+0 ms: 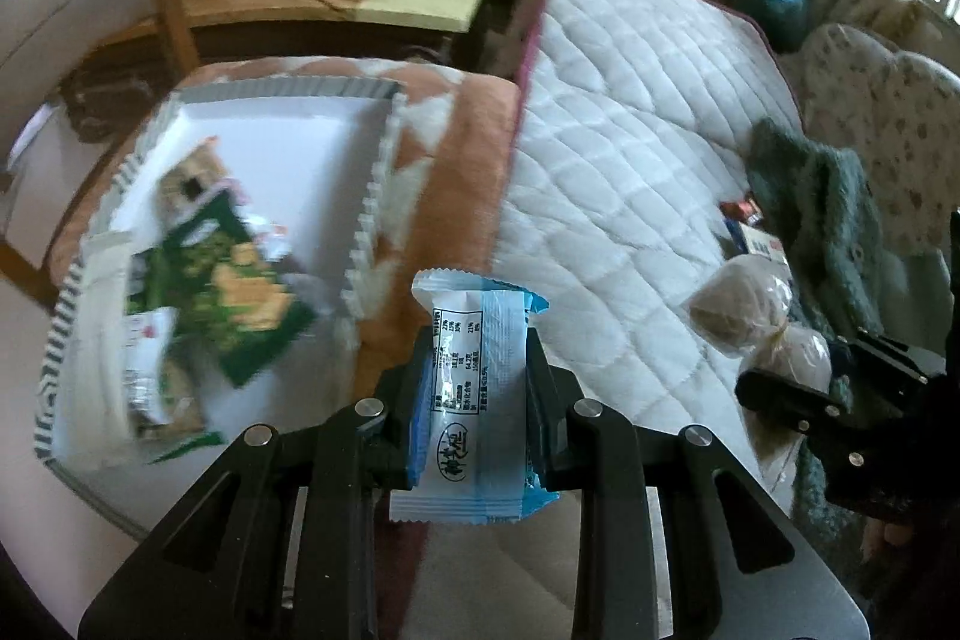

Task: Organize snacks
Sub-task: 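Carry the wrapped bun and nut bag over the white tray with both grippers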

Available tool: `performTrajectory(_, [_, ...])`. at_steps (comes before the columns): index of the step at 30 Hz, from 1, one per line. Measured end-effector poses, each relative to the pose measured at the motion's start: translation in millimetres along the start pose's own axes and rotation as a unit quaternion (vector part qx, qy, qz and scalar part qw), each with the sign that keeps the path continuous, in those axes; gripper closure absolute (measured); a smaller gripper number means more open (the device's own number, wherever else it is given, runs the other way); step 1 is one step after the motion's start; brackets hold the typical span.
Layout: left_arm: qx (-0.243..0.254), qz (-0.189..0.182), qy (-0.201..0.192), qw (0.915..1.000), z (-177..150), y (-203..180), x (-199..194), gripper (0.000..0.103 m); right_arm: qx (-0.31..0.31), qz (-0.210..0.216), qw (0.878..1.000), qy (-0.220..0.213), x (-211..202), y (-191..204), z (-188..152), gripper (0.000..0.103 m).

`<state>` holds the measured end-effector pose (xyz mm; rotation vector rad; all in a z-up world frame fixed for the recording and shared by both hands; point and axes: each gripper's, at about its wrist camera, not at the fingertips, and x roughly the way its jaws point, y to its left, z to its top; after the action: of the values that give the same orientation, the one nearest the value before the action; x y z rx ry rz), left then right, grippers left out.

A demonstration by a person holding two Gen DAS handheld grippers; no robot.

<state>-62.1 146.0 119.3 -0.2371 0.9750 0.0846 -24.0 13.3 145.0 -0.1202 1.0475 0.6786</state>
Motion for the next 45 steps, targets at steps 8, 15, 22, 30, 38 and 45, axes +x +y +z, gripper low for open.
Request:
performTrajectory(8, [-0.043,0.028,-0.007,0.9987,-0.3,51.8,-11.5,0.078,-0.031,0.015,0.999,0.007,13.5,36.9,20.6,0.056])
performTrajectory(15, [-0.068,0.055,-0.018,0.996,0.1,91.9,-18.9,0.078,-0.054,0.03,0.998,0.015,28.7,66.2,42.4,0.056])
performTrajectory(22, [-0.09,0.07,-0.02,0.9932,-0.6,122.3,-19.5,0.078,-0.086,0.042,0.995,0.027,49.1,99.9,62.0,0.056])
performTrajectory(30, [-0.115,0.081,-0.013,0.9899,0.2,149.0,-12.5,0.078,-0.111,0.056,0.991,0.041,72.5,129.0,80.2,0.056])
performTrajectory(38, [-0.128,0.087,-0.013,0.9878,3.0,164.2,-7.3,0.078,-0.13,0.072,0.987,0.061,103.9,155.4,94.0,0.056])
performTrajectory(45, [-0.127,0.095,-0.016,0.9872,7.9,170.2,-1.1,0.078,-0.142,0.073,0.984,0.08,135.1,172.1,109.5,0.056])
